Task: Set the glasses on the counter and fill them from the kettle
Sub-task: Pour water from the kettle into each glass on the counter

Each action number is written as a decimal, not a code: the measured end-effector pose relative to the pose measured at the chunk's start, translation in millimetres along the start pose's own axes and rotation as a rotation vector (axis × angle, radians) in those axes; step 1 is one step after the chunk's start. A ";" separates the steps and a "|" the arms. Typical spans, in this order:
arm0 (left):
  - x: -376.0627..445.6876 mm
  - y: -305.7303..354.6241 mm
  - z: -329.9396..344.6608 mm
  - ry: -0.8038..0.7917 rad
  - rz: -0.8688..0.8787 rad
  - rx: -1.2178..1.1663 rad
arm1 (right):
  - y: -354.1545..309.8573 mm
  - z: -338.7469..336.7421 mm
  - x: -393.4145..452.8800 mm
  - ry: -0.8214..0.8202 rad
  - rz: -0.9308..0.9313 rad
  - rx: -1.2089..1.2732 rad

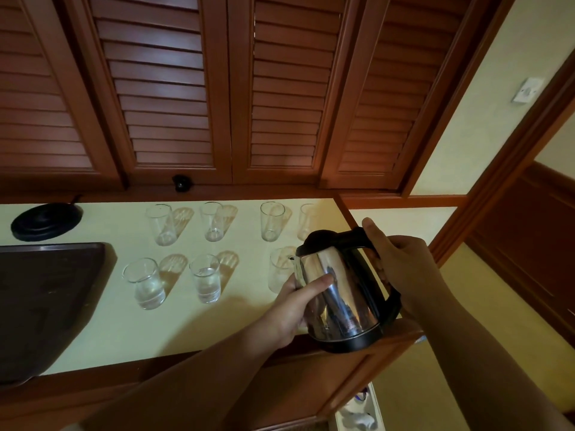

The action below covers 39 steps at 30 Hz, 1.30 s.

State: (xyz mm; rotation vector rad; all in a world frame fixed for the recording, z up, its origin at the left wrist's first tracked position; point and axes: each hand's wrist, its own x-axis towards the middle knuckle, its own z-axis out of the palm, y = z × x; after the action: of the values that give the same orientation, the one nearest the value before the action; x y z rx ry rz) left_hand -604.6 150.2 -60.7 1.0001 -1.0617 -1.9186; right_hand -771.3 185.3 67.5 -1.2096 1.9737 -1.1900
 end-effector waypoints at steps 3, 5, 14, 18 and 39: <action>0.3 1.2 2.5 0.018 -0.001 0.026 | -1.9 -2.5 1.1 -0.006 -0.006 0.000; 0.7 1.6 3.6 0.012 -0.013 0.032 | -4.2 -3.8 2.4 -0.011 -0.009 -0.006; 0.5 -0.7 6.3 -0.014 -0.016 -0.028 | -6.3 -8.7 6.4 -0.042 -0.034 0.003; 1.0 -1.9 8.7 -0.011 -0.004 -0.022 | -5.7 -9.0 7.0 -0.056 -0.039 -0.001; -6.6 6.2 14.6 0.013 -0.024 0.002 | -2.1 -12.8 11.4 -0.057 -0.069 -0.055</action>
State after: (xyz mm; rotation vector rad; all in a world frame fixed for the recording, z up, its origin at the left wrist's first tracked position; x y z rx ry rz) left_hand -613.1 158.2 -48.1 1.0296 -1.0493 -1.9284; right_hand -785.7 180.0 75.4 -1.3349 1.9480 -1.1283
